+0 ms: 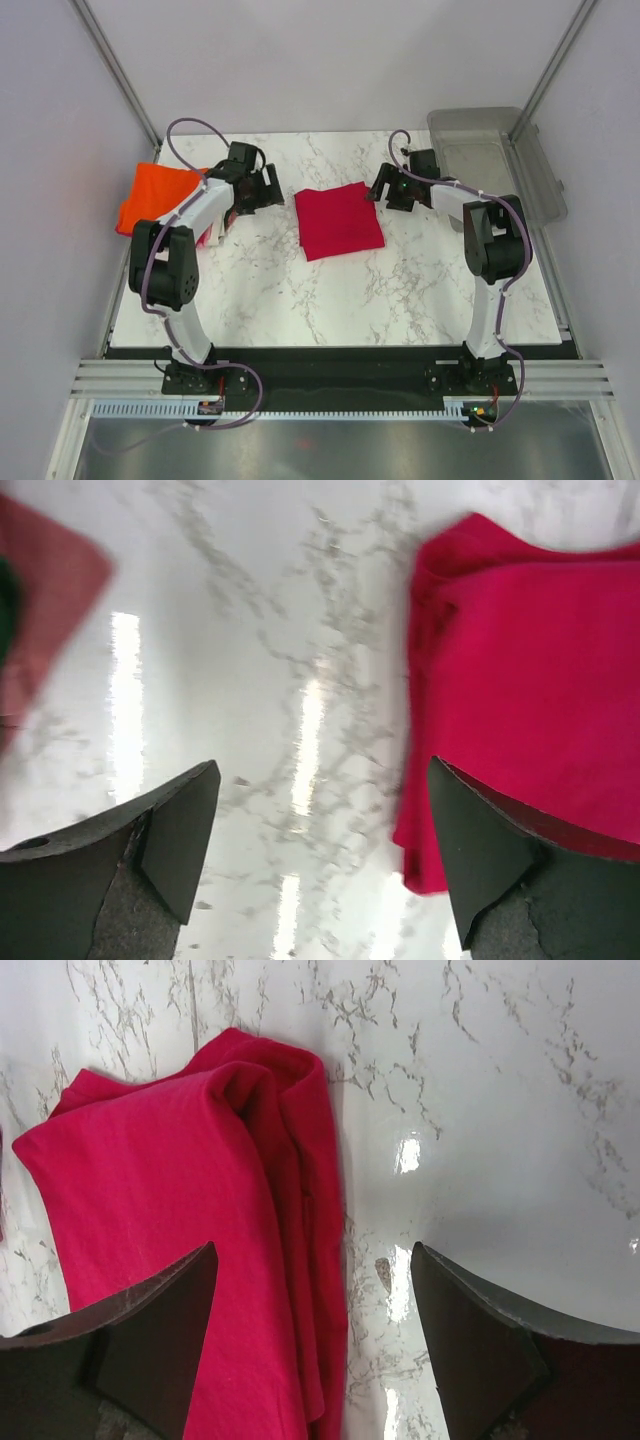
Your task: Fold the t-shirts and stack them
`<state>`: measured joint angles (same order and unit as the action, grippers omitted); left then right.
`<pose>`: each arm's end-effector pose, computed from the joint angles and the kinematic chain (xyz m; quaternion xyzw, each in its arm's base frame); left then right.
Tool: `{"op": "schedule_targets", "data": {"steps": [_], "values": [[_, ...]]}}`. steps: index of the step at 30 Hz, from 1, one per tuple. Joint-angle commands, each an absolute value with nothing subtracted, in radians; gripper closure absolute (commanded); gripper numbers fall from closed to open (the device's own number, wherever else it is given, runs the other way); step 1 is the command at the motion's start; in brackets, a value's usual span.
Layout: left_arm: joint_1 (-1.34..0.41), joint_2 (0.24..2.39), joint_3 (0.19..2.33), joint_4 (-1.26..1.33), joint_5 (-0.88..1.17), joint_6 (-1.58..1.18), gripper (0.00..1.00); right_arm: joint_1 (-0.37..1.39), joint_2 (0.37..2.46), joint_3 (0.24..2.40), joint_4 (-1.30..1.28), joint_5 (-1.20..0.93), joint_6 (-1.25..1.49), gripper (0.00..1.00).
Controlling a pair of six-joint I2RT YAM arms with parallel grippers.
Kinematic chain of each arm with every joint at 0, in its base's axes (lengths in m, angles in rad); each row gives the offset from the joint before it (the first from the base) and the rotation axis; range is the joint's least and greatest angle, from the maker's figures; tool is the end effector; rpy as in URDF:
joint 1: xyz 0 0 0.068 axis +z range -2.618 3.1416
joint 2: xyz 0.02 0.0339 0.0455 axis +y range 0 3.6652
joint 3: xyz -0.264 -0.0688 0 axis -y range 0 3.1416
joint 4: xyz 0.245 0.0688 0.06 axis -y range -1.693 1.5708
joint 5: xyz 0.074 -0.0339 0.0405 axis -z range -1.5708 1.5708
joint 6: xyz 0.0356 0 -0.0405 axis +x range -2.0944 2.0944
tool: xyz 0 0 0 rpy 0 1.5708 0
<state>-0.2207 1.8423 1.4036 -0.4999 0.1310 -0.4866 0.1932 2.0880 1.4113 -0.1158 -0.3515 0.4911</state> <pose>0.3919 -0.0927 0.2299 -0.1056 0.9427 -0.1658 0.2695 0.4437 0.0993 0.1598 0.0696 0.9107 0.2777 0.2976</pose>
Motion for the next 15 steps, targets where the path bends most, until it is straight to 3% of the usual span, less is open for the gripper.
{"op": "schedule_targets", "data": {"steps": [1, 3, 8, 15], "values": [[-0.271, 1.838, 1.400, -0.578, -0.298, -0.365, 0.10, 0.192, 2.034, 1.387, -0.049, -0.373, 0.479, 0.15], [-0.293, 1.865, 1.426, -0.630, -0.523, -0.341, 0.15, 0.190, 2.037, 1.385, -0.043, -0.382, 0.489, 0.15], [-0.316, 2.031, 1.532, -0.735, -0.816, -0.308, 0.34, 0.192, 2.056, 1.388, -0.014, -0.436, 0.528, 0.18], [-0.308, 2.218, 1.657, -0.813, -1.028, -0.278, 0.36, 0.190, 2.049, 1.381, -0.008, -0.446, 0.532, 0.19]]}}
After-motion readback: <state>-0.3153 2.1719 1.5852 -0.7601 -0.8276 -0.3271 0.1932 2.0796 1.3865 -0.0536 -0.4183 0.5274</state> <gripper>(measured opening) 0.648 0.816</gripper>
